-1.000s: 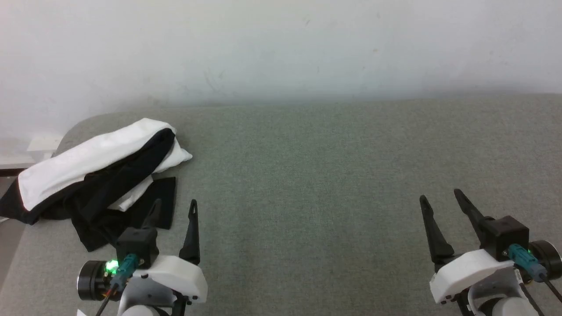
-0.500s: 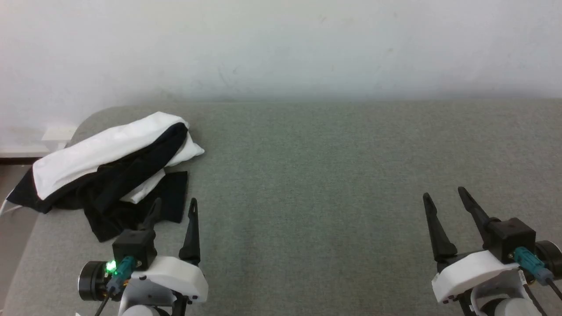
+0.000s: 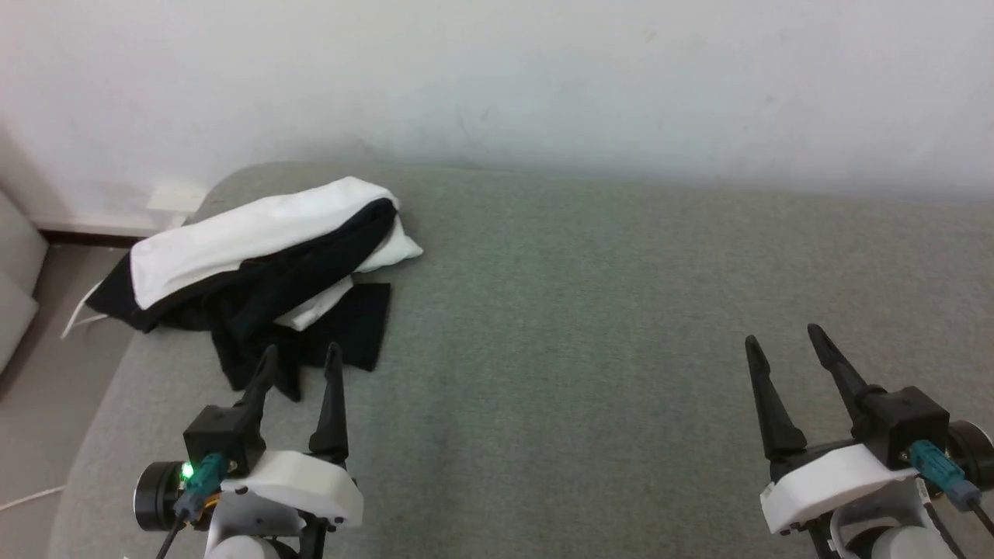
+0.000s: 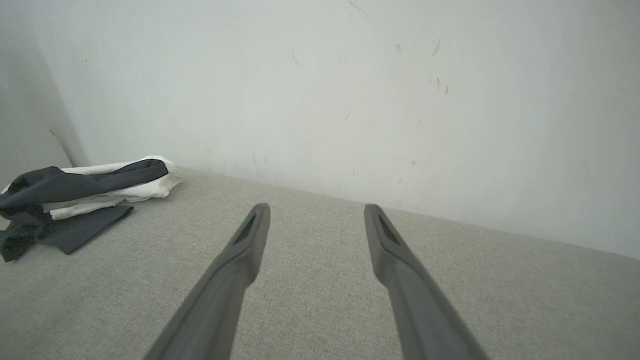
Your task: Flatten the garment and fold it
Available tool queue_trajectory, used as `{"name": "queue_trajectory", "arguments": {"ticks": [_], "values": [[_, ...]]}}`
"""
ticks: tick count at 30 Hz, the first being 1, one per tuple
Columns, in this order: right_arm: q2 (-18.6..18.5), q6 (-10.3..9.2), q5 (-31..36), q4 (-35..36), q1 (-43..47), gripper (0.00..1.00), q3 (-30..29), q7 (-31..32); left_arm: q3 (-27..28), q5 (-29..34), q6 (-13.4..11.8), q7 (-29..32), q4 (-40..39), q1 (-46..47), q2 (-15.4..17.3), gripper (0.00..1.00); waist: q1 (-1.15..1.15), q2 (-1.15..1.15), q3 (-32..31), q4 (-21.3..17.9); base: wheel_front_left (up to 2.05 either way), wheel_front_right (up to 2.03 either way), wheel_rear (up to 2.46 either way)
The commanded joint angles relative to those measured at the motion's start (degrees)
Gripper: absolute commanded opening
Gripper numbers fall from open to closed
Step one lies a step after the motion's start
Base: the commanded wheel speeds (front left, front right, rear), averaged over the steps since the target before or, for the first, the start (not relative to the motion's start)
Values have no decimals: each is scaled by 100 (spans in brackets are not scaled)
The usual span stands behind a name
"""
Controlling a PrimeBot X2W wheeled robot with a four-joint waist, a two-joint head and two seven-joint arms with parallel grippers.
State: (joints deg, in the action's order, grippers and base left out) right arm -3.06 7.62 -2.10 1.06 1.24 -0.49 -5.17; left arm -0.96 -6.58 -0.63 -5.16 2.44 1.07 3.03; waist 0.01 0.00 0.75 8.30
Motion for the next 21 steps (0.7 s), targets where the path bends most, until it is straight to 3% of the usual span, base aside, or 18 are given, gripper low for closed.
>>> {"name": "queue_trajectory", "arguments": {"ticks": [1,21], "values": [[7,-5,-11,29,24,100,11,-61,20,-47,-29,-61,29,61,-6,100,-1,0,16,219,0,0,0],[10,-7,92,144,20,100,151,-179,-110,-340,-66,-301,161,70,-8,100,-1,0,94,1298,-1,-1,-1]]}}
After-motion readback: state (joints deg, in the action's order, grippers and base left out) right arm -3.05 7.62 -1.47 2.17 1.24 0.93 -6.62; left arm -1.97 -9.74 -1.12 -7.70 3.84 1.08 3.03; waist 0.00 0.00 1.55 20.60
